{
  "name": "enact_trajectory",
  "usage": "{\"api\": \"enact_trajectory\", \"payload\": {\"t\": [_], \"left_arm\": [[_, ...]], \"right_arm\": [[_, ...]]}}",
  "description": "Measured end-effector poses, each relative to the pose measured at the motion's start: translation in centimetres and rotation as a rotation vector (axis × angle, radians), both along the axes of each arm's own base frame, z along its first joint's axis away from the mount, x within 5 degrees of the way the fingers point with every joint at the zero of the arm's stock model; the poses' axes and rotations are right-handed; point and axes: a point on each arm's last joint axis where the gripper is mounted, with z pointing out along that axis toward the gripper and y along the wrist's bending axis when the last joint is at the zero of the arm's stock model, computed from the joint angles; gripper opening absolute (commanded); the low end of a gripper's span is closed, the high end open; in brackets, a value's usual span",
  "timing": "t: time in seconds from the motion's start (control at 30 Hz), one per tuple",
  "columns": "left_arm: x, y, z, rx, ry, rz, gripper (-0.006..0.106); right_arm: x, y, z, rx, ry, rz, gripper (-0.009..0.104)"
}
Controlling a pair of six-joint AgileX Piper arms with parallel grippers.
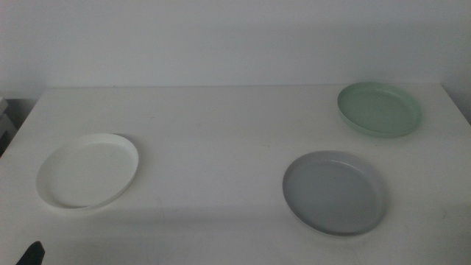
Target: Stack the three bowls on top of each other.
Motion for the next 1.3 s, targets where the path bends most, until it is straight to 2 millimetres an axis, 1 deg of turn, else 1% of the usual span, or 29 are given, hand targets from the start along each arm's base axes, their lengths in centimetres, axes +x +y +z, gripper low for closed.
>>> {"api": "enact_trajectory", "payload": {"t": [0.03,0.1,0.17,0.23,0.37,0.47,0.57,0.7,0.87,1.03,1.17,1.23,1.3], "left_arm": [[0.0,0.0,0.0,0.000,0.000,0.000,0.102],[0.0,0.0,0.0,0.000,0.000,0.000,0.102],[0.0,0.0,0.0,0.000,0.000,0.000,0.102],[0.0,0.0,0.0,0.000,0.000,0.000,0.102],[0.0,0.0,0.0,0.000,0.000,0.000,0.102],[0.0,0.0,0.0,0.000,0.000,0.000,0.102],[0.0,0.0,0.0,0.000,0.000,0.000,0.102],[0.0,0.0,0.0,0.000,0.000,0.000,0.102],[0.0,0.0,0.0,0.000,0.000,0.000,0.102],[0.0,0.0,0.0,0.000,0.000,0.000,0.102],[0.0,0.0,0.0,0.000,0.000,0.000,0.102],[0.0,0.0,0.0,0.000,0.000,0.000,0.102],[0.0,0.0,0.0,0.000,0.000,0.000,0.102]], "right_arm": [[0.0,0.0,0.0,-0.001,0.010,0.000,0.057],[-0.2,0.0,0.7,-0.002,0.026,-0.002,0.057],[-0.5,-0.1,2.1,-0.001,0.024,-0.004,0.057],[-0.6,-0.1,3.9,-0.001,0.025,-0.005,0.057],[-0.3,-0.1,6.9,-0.008,0.079,-0.008,0.057],[0.5,0.0,8.8,-0.009,0.150,-0.009,0.057],[1.7,0.1,10.4,-0.007,0.222,-0.009,0.057],[4.3,0.3,12.5,0.001,0.298,-0.010,0.057],[8.3,0.9,13.0,0.054,0.453,0.003,0.057],[13.3,1.6,13.1,0.129,0.574,-0.002,0.059],[17.3,2.0,11.1,0.139,0.705,-0.018,0.066],[19.3,2.2,9.6,0.146,0.776,-0.025,0.070],[20.9,2.3,8.2,0.149,0.836,-0.031,0.071]]}}
